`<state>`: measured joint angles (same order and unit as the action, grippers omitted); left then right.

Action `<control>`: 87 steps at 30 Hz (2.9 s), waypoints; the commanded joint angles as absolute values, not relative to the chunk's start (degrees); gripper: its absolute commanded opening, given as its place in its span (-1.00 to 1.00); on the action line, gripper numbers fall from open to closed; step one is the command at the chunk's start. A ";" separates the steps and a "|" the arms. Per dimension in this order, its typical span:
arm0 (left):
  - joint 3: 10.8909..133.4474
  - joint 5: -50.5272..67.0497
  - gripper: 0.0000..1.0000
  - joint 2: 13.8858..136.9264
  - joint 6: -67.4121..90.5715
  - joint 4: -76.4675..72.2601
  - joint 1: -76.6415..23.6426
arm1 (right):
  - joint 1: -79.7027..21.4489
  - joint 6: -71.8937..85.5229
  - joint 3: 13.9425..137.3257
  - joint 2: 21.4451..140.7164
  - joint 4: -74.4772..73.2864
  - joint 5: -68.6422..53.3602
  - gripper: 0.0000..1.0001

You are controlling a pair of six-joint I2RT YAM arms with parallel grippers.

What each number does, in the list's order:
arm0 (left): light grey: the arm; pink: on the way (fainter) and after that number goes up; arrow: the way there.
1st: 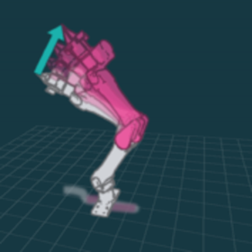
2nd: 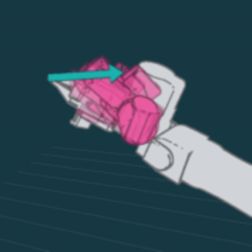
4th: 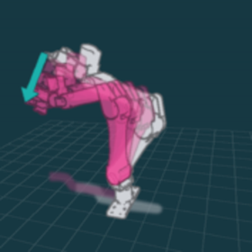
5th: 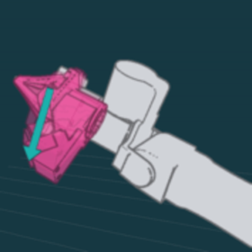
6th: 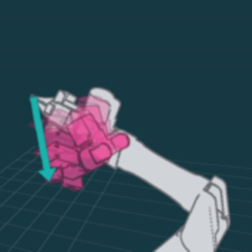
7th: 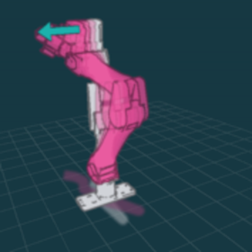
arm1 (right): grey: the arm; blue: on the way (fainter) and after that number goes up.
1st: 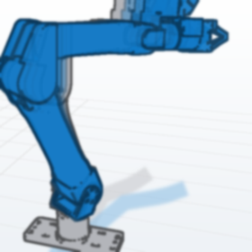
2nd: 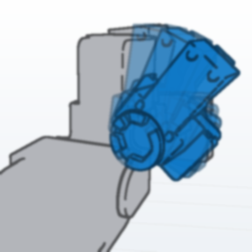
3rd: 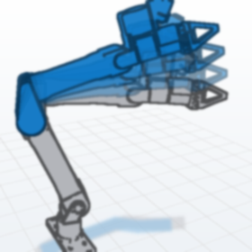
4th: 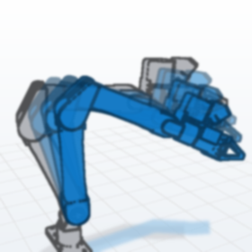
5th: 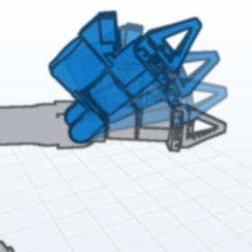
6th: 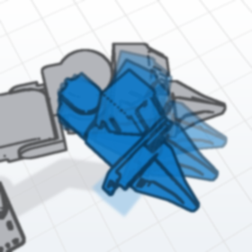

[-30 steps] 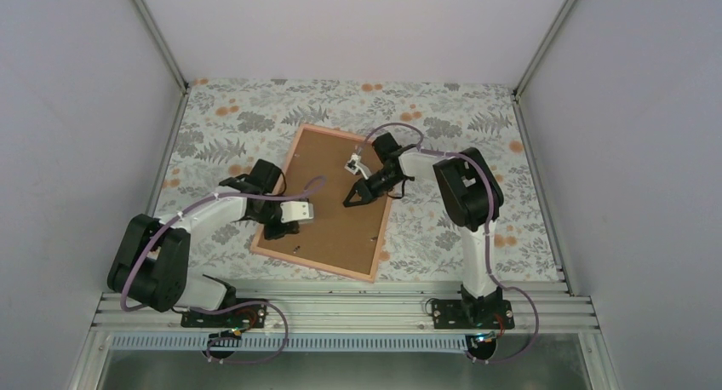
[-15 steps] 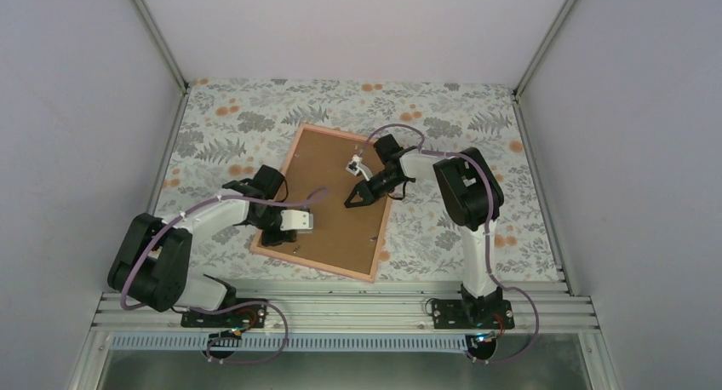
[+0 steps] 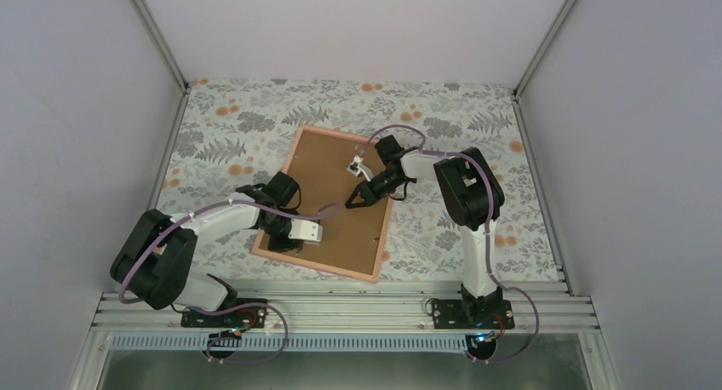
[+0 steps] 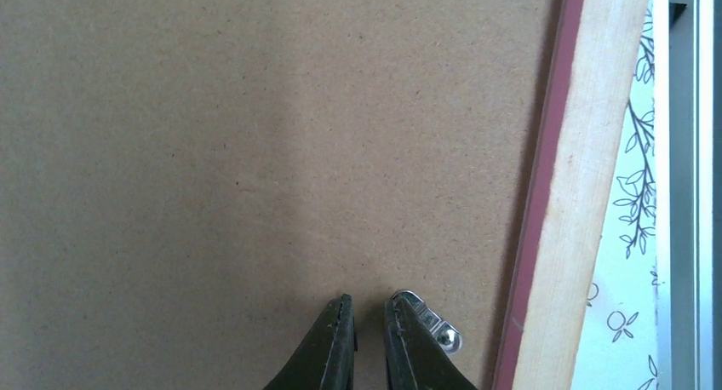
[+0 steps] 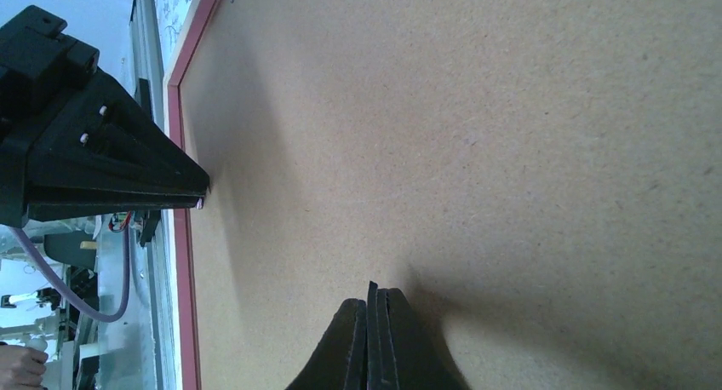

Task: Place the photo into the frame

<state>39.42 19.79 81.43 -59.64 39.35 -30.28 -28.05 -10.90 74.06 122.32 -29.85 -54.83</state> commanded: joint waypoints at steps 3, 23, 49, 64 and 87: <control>37.57 20.66 -0.77 83.55 -63.56 43.24 -32.99 | -27.73 -12.02 72.44 124.45 -30.14 -50.72 -0.92; 35.02 19.42 -0.77 81.84 -68.51 49.69 -39.42 | -26.51 -11.87 72.41 124.80 -29.97 -49.82 -0.92; 68.41 30.54 -0.29 91.84 -42.40 36.58 -20.62 | -24.62 -12.23 80.55 115.63 -30.34 -52.29 -0.90; 88.22 27.25 -0.01 115.32 -26.99 20.42 -19.50 | -16.09 -5.19 92.43 124.88 -28.95 -40.03 -0.92; 87.00 4.01 -0.16 127.29 -35.32 9.99 -28.72 | -15.99 -3.96 83.79 128.67 -23.38 -37.14 -0.92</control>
